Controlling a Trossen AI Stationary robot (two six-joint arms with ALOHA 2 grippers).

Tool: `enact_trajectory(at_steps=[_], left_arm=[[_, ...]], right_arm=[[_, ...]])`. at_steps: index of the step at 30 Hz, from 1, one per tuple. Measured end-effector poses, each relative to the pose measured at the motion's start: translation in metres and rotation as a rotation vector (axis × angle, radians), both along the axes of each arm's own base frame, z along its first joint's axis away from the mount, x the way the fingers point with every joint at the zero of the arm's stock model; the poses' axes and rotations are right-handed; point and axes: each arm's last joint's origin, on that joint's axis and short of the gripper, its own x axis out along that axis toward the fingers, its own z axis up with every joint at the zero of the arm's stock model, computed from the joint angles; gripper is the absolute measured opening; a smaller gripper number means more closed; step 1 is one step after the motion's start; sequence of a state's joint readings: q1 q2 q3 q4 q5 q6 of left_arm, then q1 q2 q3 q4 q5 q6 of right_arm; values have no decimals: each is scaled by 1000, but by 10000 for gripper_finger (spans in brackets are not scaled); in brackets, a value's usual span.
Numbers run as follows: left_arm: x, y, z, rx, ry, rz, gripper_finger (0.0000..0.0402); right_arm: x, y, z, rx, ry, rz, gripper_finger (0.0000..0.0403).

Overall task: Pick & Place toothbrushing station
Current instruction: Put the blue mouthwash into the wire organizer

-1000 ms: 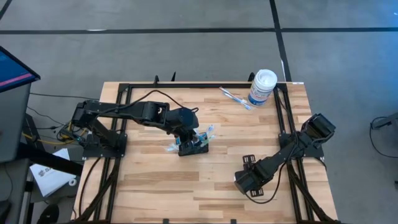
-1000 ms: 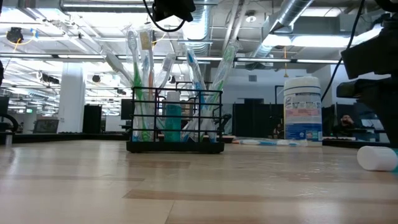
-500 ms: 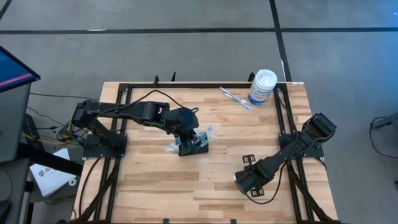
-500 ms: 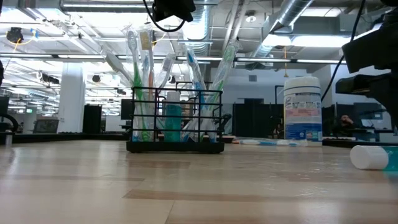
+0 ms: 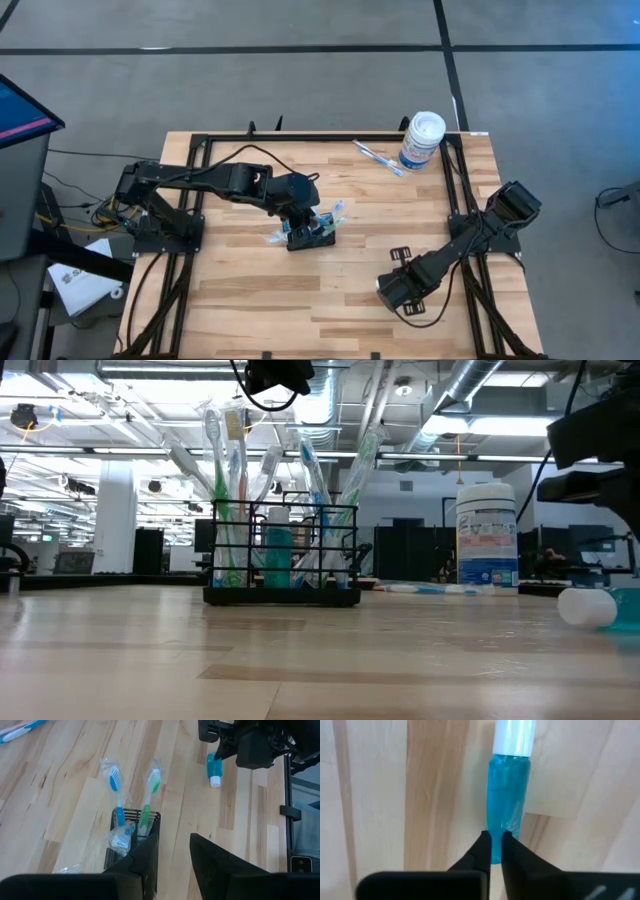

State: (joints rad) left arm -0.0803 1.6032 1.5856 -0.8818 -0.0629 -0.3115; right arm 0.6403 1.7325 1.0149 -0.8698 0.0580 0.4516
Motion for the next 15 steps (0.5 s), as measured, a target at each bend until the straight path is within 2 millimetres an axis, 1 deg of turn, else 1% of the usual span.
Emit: enact_trajectory(at_steps=[1, 9, 15], left_arm=[[0, 0, 0, 0, 0, 0, 108], [0, 0, 0, 0, 0, 0, 108], [0, 0, 0, 0, 0, 0, 108]], right_arm=[[0, 0, 1, -3, 3, 5, 10], [1, 1, 4, -3, 5, 33, 3], [-3, -2, 13, 7, 4, 43, 1]])
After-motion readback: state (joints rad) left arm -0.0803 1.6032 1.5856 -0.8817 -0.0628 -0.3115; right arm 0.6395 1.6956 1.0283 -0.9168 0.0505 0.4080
